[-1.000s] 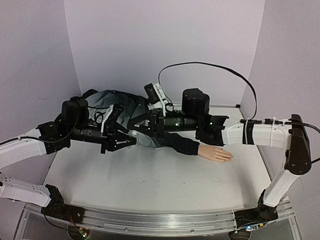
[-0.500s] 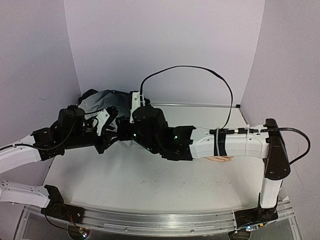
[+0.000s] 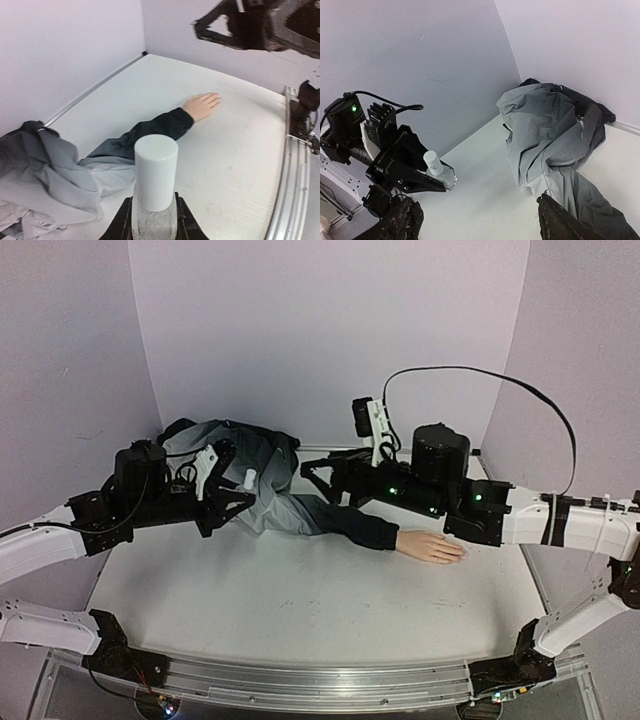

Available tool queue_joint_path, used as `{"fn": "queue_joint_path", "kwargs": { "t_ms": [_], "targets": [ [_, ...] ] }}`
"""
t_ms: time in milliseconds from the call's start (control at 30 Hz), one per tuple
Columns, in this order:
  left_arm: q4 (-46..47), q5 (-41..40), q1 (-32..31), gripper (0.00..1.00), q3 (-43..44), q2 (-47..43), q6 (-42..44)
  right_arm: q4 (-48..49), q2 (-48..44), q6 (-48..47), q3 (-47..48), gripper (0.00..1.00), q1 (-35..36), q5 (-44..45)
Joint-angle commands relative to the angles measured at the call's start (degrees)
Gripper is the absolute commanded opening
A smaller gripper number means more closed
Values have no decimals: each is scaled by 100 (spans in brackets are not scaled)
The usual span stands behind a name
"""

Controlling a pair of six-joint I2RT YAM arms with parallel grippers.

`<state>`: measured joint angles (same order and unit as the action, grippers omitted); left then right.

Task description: Paint the nails

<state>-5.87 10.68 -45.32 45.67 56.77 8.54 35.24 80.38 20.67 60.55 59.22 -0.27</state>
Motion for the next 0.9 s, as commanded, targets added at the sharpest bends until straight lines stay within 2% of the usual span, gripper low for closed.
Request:
{"fn": "queue_joint_path", "kwargs": {
  "t_ms": [0,133,233,433,533,633,733,867],
  "targets": [
    [435,2381,-4,0,454,135,-158,626,-262,-226,-188,81,-93,-1729],
    [437,3745,-3,0,622,481,-376,776,-55,-220,-14,80,-108,-2710],
    [443,4261,-18,0,687,648,-454,847,257,-151,236,72,-109,-3303],
    [437,4285,-94,0,612,610,-371,1103,693,8,549,60,-104,-3727],
    [438,4317,-113,0,618,627,-370,1175,905,77,751,47,-106,-3935],
    [441,4346,-122,0,619,639,-370,1212,1150,141,953,42,-104,-4239],
    [442,4339,-126,0,610,622,-360,1226,1318,185,1111,27,-97,-4452],
    [442,4195,-126,0,601,582,-339,1267,1441,226,1169,13,-95,-4622]
  ]
}}
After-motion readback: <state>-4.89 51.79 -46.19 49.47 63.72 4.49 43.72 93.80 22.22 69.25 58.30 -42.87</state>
